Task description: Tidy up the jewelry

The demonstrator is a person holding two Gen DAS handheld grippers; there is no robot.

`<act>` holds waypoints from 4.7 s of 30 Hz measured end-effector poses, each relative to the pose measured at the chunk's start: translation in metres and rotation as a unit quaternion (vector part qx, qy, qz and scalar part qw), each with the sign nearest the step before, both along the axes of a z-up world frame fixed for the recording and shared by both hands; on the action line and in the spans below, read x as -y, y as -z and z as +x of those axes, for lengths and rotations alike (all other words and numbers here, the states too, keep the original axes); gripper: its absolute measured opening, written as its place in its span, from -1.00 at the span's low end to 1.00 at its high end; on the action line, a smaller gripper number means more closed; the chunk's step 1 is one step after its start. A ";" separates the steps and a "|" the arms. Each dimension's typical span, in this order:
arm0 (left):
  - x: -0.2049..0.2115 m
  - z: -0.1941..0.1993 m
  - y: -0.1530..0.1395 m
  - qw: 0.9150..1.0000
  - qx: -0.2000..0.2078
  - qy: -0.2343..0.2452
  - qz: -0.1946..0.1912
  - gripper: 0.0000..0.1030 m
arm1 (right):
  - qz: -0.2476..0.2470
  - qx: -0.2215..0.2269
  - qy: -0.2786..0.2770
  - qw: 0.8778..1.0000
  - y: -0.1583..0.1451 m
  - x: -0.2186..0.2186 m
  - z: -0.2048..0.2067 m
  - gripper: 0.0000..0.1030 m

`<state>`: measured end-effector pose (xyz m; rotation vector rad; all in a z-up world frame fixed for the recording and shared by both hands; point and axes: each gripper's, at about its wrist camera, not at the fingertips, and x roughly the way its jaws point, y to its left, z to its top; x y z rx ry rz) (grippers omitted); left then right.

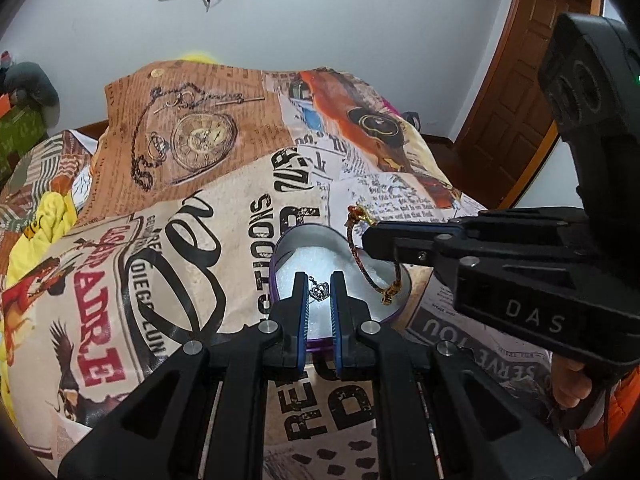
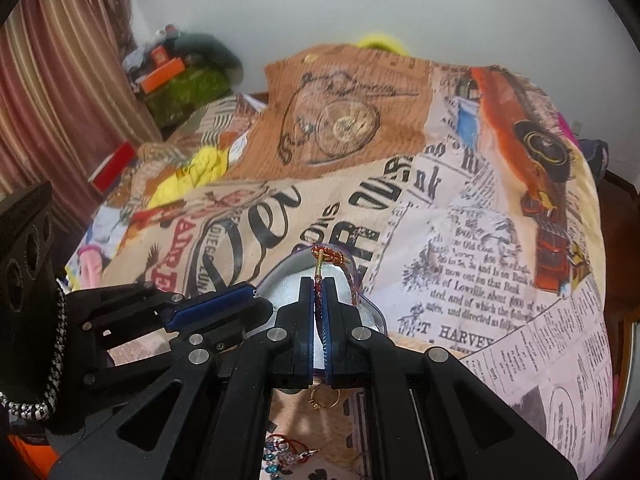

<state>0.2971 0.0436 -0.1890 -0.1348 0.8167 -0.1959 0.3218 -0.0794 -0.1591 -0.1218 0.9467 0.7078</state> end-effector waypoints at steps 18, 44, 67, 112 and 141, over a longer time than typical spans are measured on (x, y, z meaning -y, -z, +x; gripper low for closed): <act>-0.007 -0.004 -0.005 1.000 -0.009 -0.010 -0.002 -0.83 | -0.053 -0.004 -0.010 0.999 0.020 -0.009 -0.001 -0.94; -0.002 -0.055 -0.054 0.999 0.017 -0.022 0.028 -0.49 | -0.051 0.073 0.015 0.996 -0.034 0.020 -0.056 -0.24; 0.025 -0.087 -0.006 0.998 -0.049 0.014 0.040 -0.39 | -0.044 0.034 0.068 0.996 -0.014 0.075 -0.097 -0.23; 0.043 -0.084 0.020 0.997 -0.064 0.028 0.039 -0.76 | -0.065 -0.011 0.067 0.996 0.036 0.068 -0.077 -0.61; 0.032 -0.076 0.009 0.996 -0.079 0.015 0.039 -0.19 | -0.029 -0.002 0.091 0.995 0.011 0.088 -0.095 -0.61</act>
